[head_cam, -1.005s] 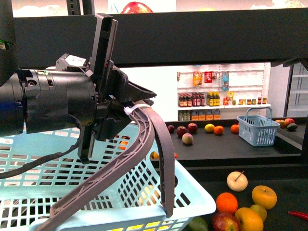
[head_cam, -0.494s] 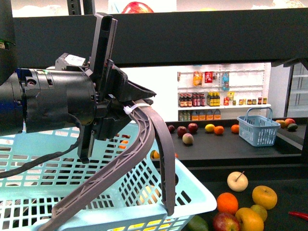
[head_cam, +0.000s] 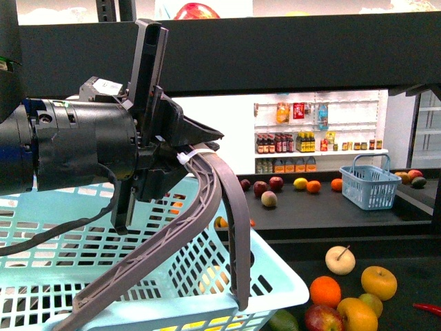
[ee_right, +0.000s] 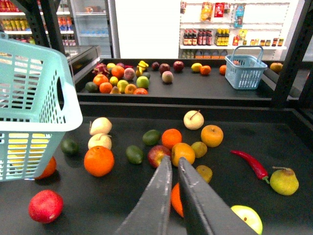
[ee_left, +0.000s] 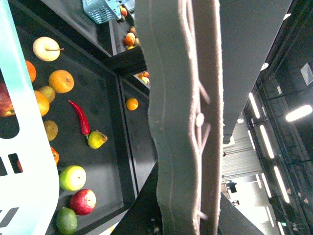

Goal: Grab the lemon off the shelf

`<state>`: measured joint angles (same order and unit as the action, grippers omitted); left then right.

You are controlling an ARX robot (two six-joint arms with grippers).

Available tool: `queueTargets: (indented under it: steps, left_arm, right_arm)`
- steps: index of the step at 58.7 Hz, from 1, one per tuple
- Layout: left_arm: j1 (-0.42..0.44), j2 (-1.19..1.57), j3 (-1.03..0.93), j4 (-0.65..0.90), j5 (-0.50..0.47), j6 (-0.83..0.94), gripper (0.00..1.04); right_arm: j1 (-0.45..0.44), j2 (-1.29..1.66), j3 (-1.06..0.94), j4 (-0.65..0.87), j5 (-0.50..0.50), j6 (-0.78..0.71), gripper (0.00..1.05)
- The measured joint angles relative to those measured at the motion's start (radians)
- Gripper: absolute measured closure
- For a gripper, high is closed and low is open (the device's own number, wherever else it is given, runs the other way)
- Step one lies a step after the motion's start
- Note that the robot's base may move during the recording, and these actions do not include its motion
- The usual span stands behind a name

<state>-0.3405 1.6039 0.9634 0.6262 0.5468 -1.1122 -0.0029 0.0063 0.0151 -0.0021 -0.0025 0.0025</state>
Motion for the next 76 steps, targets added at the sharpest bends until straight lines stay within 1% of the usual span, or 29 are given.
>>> queueTargets:
  steps: [10, 16, 26, 35, 37, 40, 47, 49, 54, 60, 66, 69, 76]
  left_arm:
    - [0.0, 0.0, 0.0, 0.0, 0.0, 0.0, 0.96]
    - [0.0, 0.0, 0.0, 0.0, 0.0, 0.0, 0.96]
    - [0.0, 0.0, 0.0, 0.0, 0.0, 0.0, 0.96]
    - [0.0, 0.0, 0.001, -0.008, -0.012, 0.003, 0.96]
    - [-0.001, 0.0, 0.006, -0.03, -0.055, 0.006, 0.96]
    - [0.006, 0.001, 0.006, -0.015, -0.111, -0.017, 0.96]
    - [0.06, 0.003, 0.006, 0.103, -0.2, -0.093, 0.96]
    - [0.091, 0.003, 0.005, 0.159, -0.24, -0.127, 0.96]
    - [0.157, 0.012, -0.001, 0.259, -0.303, -0.195, 0.96]
    - [0.245, 0.032, -0.015, 0.35, -0.36, -0.272, 0.96]
    - [0.336, 0.061, -0.036, 0.43, -0.383, -0.335, 0.96]
    - [0.391, 0.084, -0.044, 0.474, -0.383, -0.363, 0.96]
    - [0.489, 0.123, -0.048, 0.541, -0.378, -0.396, 0.96]
  right_arm:
    - [0.0, 0.0, 0.0, 0.0, 0.0, 0.0, 0.5]
    - [0.0, 0.0, 0.0, 0.0, 0.0, 0.0, 0.31]
    - [0.0, 0.0, 0.0, 0.0, 0.0, 0.0, 0.06]
    - [0.0, 0.0, 0.0, 0.0, 0.0, 0.0, 0.07]
    - [0.0, 0.0, 0.0, 0.0, 0.0, 0.0, 0.07]
    - [0.0, 0.0, 0.0, 0.0, 0.0, 0.0, 0.07]
    - [0.0, 0.0, 0.0, 0.0, 0.0, 0.0, 0.07]
    - [0.0, 0.0, 0.0, 0.0, 0.0, 0.0, 0.07]
    - [0.0, 0.0, 0.0, 0.0, 0.0, 0.0, 0.07]
    - [0.0, -0.001, 0.0, 0.0, 0.0, 0.0, 0.07]
    - [0.0, -0.001, 0.0, 0.0, 0.0, 0.0, 0.07]
    - [0.0, -0.001, 0.0, 0.0, 0.0, 0.0, 0.07]
    - [0.0, -0.001, 0.0, 0.0, 0.0, 0.0, 0.07]
